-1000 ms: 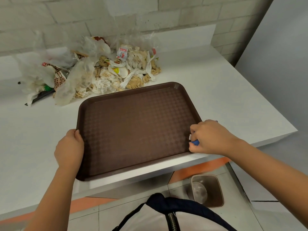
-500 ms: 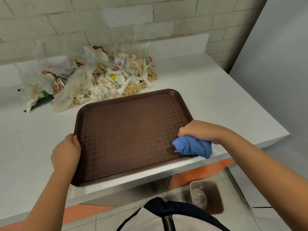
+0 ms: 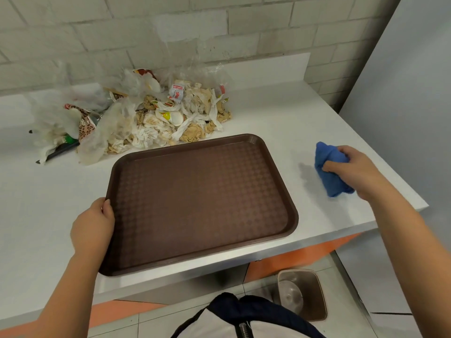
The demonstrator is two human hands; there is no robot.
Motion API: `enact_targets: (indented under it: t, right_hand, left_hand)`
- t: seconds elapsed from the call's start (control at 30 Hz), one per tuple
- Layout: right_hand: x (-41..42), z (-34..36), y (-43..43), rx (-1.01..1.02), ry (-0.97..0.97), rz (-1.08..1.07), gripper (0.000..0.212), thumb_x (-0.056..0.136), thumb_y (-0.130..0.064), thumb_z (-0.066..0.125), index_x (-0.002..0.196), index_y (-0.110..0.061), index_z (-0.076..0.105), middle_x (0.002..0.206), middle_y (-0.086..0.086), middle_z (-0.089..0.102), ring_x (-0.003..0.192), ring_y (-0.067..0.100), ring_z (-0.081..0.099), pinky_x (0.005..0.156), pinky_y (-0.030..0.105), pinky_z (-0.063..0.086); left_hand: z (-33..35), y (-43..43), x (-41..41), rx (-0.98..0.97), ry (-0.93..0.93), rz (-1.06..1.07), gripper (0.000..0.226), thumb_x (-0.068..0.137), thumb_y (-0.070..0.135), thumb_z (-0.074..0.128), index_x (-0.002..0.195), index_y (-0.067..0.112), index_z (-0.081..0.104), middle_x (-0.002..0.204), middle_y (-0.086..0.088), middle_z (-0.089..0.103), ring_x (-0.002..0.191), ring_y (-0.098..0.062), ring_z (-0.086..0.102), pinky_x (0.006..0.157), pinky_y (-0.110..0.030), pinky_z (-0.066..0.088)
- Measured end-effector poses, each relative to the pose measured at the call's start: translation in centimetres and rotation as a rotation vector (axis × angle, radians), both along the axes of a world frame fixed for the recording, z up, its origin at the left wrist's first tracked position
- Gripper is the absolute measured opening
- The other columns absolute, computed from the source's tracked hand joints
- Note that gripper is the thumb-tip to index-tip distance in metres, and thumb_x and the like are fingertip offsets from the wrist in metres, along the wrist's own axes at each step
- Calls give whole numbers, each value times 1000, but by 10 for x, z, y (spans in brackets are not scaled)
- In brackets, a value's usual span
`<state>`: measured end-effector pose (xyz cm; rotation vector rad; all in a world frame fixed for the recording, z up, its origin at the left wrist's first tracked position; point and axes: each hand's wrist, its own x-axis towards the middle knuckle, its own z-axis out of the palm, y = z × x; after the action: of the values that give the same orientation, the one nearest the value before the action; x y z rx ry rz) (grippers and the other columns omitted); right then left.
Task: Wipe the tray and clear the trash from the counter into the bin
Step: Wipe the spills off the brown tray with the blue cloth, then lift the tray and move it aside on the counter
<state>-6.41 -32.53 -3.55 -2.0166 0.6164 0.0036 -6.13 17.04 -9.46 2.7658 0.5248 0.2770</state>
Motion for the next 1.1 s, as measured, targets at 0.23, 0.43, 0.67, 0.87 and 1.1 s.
enact_targets:
  t: [0.23,0.43,0.67,0.87,1.1]
  right_hand:
    - [4,-46,-1,-732,14,184,46,86,-35,62,127,-18,52,125,11,51,99,34,57,82,40,46]
    - [-4,-54,28,-833,-330,188,41,89,-33,62,123,-10,60,130,17,53,123,35,45,101,46,36]
    - [-9,-61,81,-593,-58,266,60,94,-52,39,141,-15,39,103,9,65,92,23,62,71,31,47]
    - [-6,-68,89,-570,-68,260,33,98,-28,40,120,-11,57,91,9,66,75,22,58,62,30,43]
    - [-1,-36,91,-448,-186,209,29,97,-22,45,121,-12,57,62,-8,51,57,7,51,48,20,29]
  left_hand:
    - [-1,0,0,-4,-10,7,33,100,20,36,113,1,60,87,-28,64,77,-44,56,63,-38,37]
    - [1,-2,0,-21,-5,21,34,100,21,36,115,2,60,91,-27,65,83,-46,57,65,-39,38]
    - [5,-2,-1,-65,11,23,36,100,24,35,116,3,60,97,-25,65,88,-43,58,70,-41,42]
    - [8,-12,-7,-49,0,47,34,97,28,43,117,8,61,93,-19,68,87,-40,60,66,-38,42]
    - [32,-5,-18,-112,-137,121,34,96,30,45,119,11,60,74,-7,59,71,-25,51,62,-34,40]
